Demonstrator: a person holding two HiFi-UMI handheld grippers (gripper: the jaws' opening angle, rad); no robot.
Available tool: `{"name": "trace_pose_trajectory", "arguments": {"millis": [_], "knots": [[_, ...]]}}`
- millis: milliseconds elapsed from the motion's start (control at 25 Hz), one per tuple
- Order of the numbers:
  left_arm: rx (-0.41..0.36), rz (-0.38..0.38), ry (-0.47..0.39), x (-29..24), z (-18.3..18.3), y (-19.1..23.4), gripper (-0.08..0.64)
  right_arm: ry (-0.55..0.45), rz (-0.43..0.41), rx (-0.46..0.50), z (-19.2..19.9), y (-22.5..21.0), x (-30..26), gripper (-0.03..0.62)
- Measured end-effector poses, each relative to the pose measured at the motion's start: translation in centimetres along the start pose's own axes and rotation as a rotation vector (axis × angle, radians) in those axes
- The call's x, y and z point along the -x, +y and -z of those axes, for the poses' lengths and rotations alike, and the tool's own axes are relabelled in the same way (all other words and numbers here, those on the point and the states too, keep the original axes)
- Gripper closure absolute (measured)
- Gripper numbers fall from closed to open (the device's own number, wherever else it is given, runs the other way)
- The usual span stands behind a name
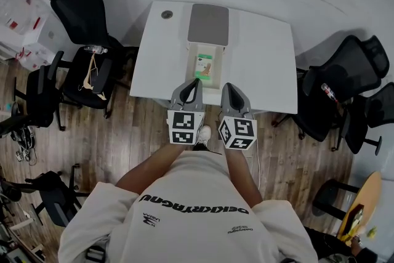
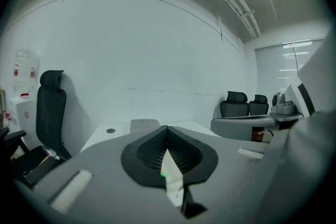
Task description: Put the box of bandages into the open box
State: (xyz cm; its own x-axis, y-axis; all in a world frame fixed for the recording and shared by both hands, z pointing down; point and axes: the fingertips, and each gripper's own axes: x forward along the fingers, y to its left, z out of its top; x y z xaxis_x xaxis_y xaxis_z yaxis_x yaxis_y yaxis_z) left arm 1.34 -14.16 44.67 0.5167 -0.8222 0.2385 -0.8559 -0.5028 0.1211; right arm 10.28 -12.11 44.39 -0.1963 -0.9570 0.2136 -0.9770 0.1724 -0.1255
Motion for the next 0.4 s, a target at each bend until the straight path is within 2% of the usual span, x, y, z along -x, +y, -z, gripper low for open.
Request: {"name": "trace_pose_trajectory", "arguments": {"millis": [400], "knots": [[-0.004,-0.004,-0.024,-0.53,-0.32,-0.13,0.56,-0.009,-0.008,-0.002,-0.24,-0.56,-0.17,0.594]]}}
